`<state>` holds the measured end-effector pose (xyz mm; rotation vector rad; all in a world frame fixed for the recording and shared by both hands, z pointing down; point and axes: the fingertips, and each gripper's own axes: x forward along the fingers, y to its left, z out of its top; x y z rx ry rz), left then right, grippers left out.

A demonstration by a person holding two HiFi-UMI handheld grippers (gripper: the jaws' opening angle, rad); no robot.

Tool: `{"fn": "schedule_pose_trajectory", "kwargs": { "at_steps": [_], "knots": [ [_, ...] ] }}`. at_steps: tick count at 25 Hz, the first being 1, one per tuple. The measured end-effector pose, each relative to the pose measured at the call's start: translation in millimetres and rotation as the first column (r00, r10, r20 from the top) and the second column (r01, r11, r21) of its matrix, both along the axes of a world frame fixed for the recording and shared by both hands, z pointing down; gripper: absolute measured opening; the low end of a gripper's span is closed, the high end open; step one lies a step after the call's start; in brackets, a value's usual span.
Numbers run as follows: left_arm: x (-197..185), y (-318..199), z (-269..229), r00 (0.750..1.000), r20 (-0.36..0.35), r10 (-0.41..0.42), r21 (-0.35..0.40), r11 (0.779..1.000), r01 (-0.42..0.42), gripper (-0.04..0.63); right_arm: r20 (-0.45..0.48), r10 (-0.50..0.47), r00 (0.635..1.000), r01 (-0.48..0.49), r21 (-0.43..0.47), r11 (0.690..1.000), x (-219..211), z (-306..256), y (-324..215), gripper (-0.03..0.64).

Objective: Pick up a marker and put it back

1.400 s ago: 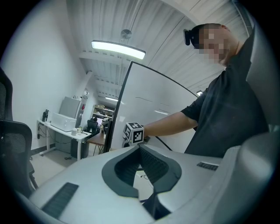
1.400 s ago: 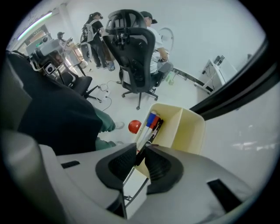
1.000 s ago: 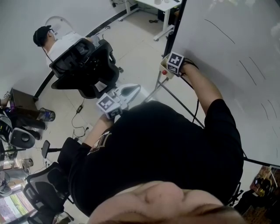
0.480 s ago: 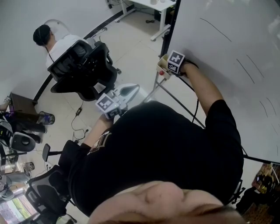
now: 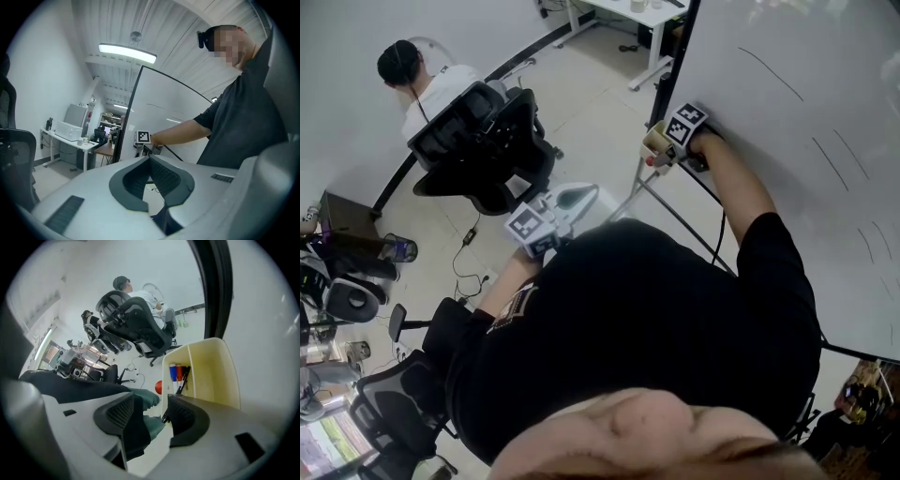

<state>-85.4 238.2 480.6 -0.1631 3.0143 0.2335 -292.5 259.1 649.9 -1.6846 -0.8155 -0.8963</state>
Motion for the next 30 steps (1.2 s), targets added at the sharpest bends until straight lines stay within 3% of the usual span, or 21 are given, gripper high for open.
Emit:
{"fn": "schedule_pose_trajectory", "kwargs": {
  "at_steps": [9, 17, 22, 27, 30],
  "knots": [
    [2, 1, 1, 1.000, -0.003, -0.006, 0.004, 1.000, 0.006, 0.003, 0.166, 0.050, 0.985, -0.063, 0.071, 0.996, 0, 22, 8, 0.224],
    [3, 3, 1, 1.000, 0.003, -0.009, 0.005, 1.000, 0.009, 0.003, 0.182, 0.061, 0.981, -0.077, 0.083, 0.994, -4, 23, 6, 0.225],
    [3, 1, 2, 1.000, 0.005, -0.003, 0.005, 1.000, 0.003, 0.003, 0.124, 0.083, 0.989, -0.096, 0.098, 0.991, 3, 25, 4, 0.201],
    [3, 4, 2, 1.000, 0.005, -0.007, 0.010, 1.000, 0.007, 0.003, 0.103, 0.106, 0.989, -0.111, 0.045, 0.993, -3, 5, 9, 0.218],
    [1, 3, 3, 1.000, 0.002, -0.001, 0.011, 1.000, 0.001, 0.003, 0.185, 0.092, 0.978, -0.103, 0.049, 0.993, -15, 2, 4, 0.227]
  ]
}}
